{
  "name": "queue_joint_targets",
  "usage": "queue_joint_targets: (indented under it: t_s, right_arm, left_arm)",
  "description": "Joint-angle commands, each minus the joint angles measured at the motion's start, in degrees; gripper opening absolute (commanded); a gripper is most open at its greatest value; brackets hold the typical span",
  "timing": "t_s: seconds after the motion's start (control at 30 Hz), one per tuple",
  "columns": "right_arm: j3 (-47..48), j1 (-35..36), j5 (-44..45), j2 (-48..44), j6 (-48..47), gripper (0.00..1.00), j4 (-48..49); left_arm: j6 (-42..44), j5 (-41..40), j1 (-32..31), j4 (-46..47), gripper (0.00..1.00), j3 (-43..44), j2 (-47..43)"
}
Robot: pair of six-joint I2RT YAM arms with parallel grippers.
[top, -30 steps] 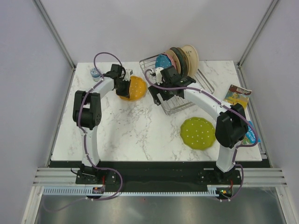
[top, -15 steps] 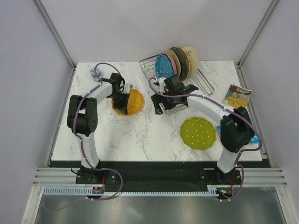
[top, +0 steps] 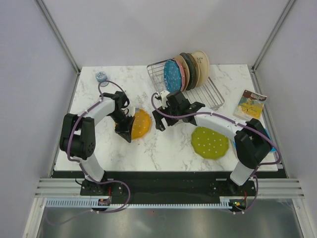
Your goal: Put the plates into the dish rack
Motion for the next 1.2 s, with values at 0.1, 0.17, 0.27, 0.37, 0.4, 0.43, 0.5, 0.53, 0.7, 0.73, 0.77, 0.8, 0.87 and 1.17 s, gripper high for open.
queue_joint_targets:
  t_s: [0.1, 0.17, 0.27, 0.37, 0.4, 0.43, 0.5, 0.53, 0.7, 0.73, 0.77, 0.8, 0.87, 1.17]
  right_arm:
    - [1.5, 6.1, 3.7, 0.9, 4.6, 0.98, -3.0]
    - [3.7, 6.4, 7.7, 1.8, 4.5, 0.98, -3.5]
    - [7.3, 6.3, 10.0, 5.3, 2.6, 0.98, -5.0]
    - [10.0, 5.5, 10.3, 8.1, 2.6, 0.98, -5.3]
    - [11.7, 5.1, 11.8, 9.8, 2.8, 0.98, -5.4]
    - [12.6, 4.8, 12.1, 10.7, 3.1, 0.98, -5.5]
    - [15.5, 3.1, 13.3, 13.5, 4.2, 0.88, -5.8]
    - [16.6, 2.1, 13.5, 14.5, 4.3, 0.82, -6.2]
    - [22.8, 0.2, 17.3, 19.0, 4.6, 0.14, -7.7]
    - [23.5, 0.0, 18.9, 19.3, 4.7, 0.06, -7.8]
    - [24.2, 0.0, 19.7, 19.7, 5.0, 0.0, -8.0]
    - [25.5, 0.0, 20.6, 20.4, 5.8, 0.0, -7.9]
    - [27.1, -0.1, 23.4, 21.5, 7.4, 0.0, -8.2]
    - [37.8, 1.9, 24.3, 29.3, 21.3, 0.0, -9.8]
  left_arm:
    - [-2.5, -3.8, 1.9, 6.2, 0.39, 4.1, -11.5]
    - [-3.4, -5.4, 4.3, 8.8, 0.43, 4.1, -13.8]
    - [-6.9, -4.9, 12.1, 12.1, 0.46, 3.9, -13.5]
    - [-8.0, -1.9, 20.5, 13.5, 0.46, 3.8, -12.8]
    - [-8.0, -1.8, 21.1, 13.9, 0.46, 3.6, -13.1]
    - [-7.9, -1.6, 21.7, 14.6, 0.46, 3.4, -13.2]
    - [-8.1, -1.1, 22.4, 15.3, 0.46, 2.2, -14.5]
    - [-8.3, -0.8, 22.5, 15.7, 0.46, 1.9, -14.9]
    - [-8.9, 0.3, 22.5, 16.6, 0.46, -0.6, -15.7]
    - [-8.9, 0.4, 22.5, 16.7, 0.46, -1.1, -15.8]
    - [-9.0, 0.6, 22.5, 17.2, 0.46, -1.5, -16.0]
    - [-9.0, 0.4, 22.5, 17.5, 0.46, -1.8, -16.0]
    - [-8.9, 0.4, 22.5, 18.1, 0.46, -2.5, -16.1]
    - [-8.3, 0.3, 22.5, 18.2, 0.46, -2.9, -16.1]
